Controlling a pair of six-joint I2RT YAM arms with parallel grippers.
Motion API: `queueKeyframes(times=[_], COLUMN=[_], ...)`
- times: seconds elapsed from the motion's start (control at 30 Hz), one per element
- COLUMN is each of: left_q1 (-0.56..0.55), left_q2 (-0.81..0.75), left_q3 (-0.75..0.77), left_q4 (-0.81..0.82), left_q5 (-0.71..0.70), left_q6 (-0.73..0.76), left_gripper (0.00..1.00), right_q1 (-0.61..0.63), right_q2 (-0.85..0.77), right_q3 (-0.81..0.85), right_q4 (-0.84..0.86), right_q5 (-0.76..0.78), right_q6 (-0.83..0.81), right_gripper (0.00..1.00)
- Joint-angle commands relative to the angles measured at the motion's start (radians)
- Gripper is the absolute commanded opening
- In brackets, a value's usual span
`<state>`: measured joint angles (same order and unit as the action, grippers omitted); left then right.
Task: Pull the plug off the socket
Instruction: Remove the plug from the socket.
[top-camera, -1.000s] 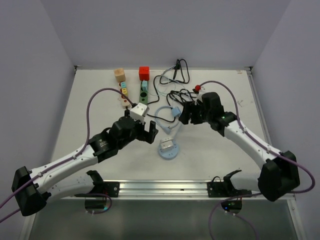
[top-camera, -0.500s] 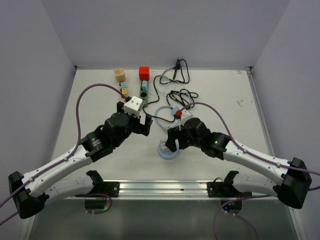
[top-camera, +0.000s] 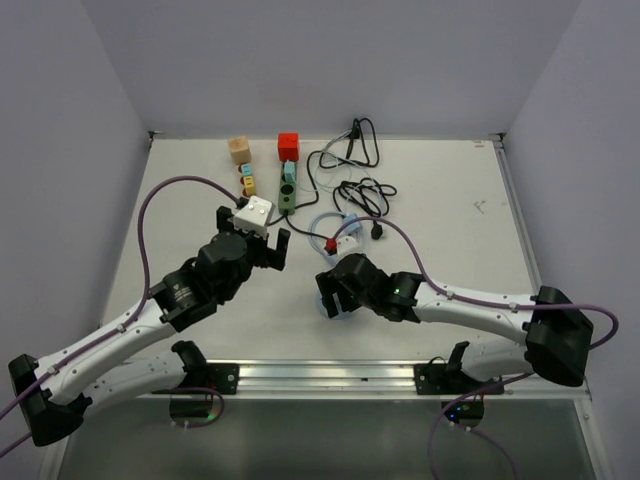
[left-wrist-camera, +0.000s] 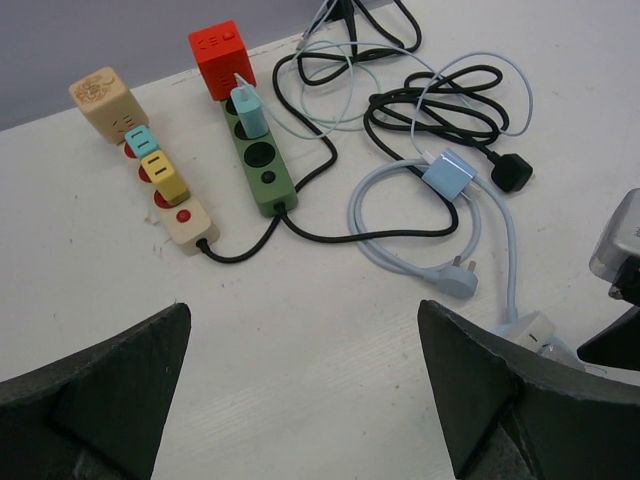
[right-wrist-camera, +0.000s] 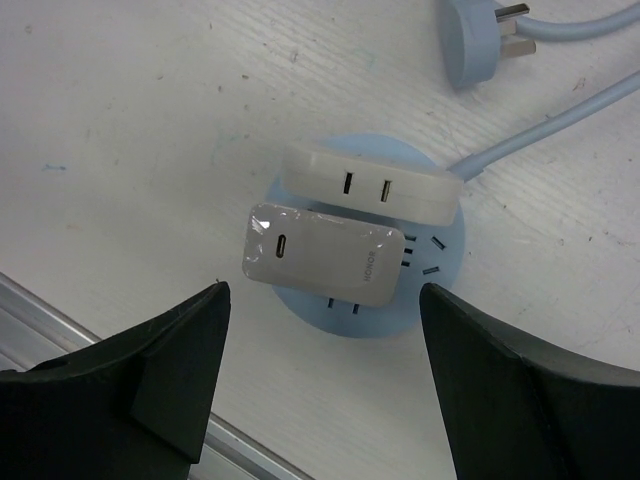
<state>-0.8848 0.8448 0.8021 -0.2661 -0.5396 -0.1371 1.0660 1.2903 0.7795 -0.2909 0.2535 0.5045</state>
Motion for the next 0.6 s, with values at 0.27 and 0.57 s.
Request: queueKeyframes(times=[0.27, 0.57], left_q1=[0.003, 0.003], left_q2=[-0.003, -0.012], left_q3=[0.003, 0.003], left_q4=[0.018, 0.015], left_q5=[-0.025, -0.025], left_q6=[0.010, 0.007], left_gripper=[1.00, 1.00], right_q1=[0.029, 0.029], right_q2=[0.110, 0.173], right_q3=[0.093, 0.099], right_q4=[0.053, 0.061], right_q5=[0.145, 0.164], right_q6=[0.042, 0.065], right_gripper=[0.80, 0.66])
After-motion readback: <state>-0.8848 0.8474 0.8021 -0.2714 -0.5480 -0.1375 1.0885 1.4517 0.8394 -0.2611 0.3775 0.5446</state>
